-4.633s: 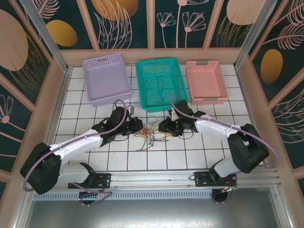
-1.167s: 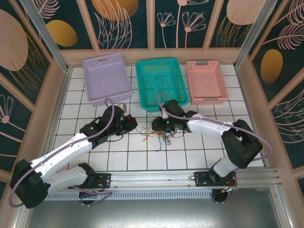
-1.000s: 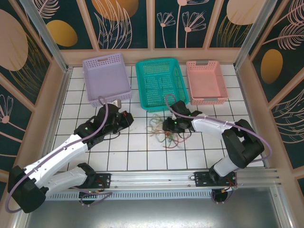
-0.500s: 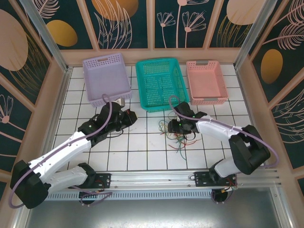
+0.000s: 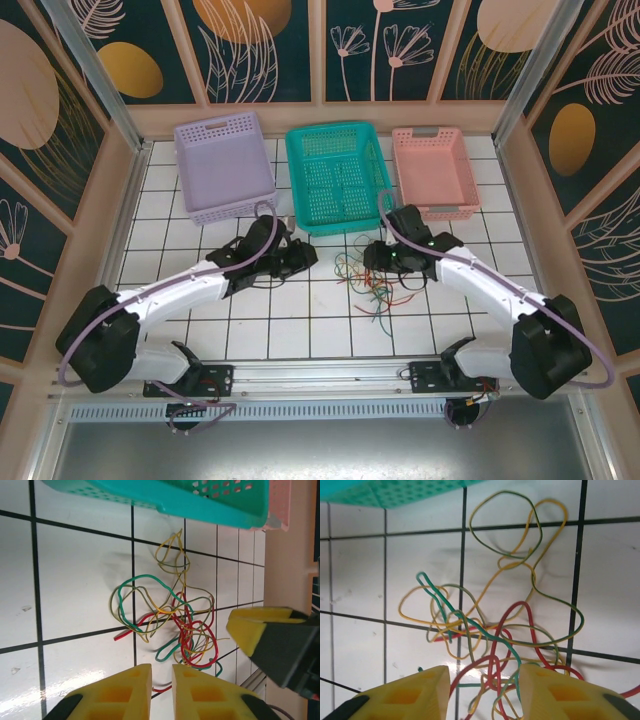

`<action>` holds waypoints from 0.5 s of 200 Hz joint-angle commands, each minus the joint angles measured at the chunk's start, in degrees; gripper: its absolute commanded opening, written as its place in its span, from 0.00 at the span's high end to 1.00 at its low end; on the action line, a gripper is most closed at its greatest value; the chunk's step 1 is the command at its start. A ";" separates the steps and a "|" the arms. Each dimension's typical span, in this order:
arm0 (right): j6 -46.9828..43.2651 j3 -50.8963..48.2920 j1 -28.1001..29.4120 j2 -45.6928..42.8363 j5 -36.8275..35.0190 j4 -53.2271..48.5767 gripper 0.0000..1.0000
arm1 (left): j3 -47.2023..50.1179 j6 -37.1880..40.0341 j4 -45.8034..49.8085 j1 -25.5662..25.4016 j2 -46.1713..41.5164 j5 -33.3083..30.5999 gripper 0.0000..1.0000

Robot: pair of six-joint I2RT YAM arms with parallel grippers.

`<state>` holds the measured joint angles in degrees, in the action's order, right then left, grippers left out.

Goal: Untangle the cables

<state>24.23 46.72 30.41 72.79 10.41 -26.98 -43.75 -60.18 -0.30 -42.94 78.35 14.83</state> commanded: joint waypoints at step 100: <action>-22.53 16.21 5.26 21.82 -4.51 -2.78 0.61 | 2.60 1.88 -1.78 -1.02 -2.11 -0.46 0.84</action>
<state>5.50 61.47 34.92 91.46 8.71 -27.05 -41.63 -59.37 -1.39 -43.83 78.28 14.98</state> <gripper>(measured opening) 0.387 0.160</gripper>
